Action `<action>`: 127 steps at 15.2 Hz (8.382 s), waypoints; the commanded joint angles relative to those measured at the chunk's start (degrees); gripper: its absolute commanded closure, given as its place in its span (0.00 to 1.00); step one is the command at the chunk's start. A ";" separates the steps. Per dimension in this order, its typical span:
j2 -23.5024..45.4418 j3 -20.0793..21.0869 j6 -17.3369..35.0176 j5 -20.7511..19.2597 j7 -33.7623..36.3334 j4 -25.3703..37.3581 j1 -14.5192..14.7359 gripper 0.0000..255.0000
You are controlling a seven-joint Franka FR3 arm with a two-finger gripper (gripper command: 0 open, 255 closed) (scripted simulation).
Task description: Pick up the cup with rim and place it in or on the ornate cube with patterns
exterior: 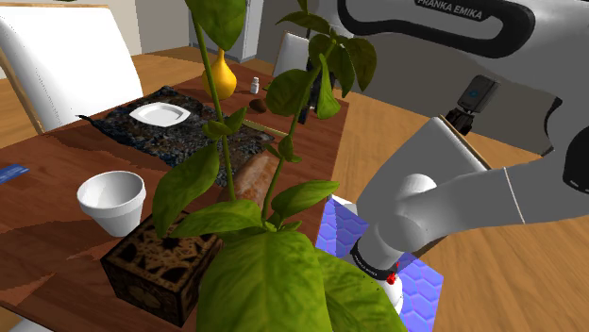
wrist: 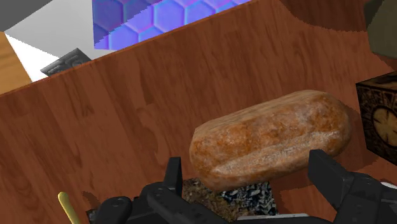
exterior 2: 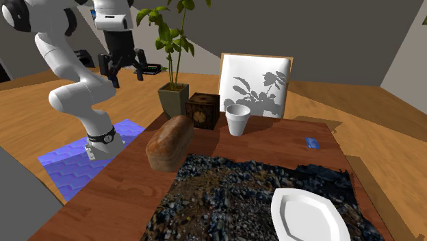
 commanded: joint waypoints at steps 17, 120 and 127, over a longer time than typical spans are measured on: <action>29.47 14.42 19.08 3.07 16.84 11.31 3.87 0.00; 28.99 22.18 -0.77 5.72 35.35 32.60 13.58 1.00; 27.63 22.17 4.70 6.32 34.66 25.86 13.75 1.00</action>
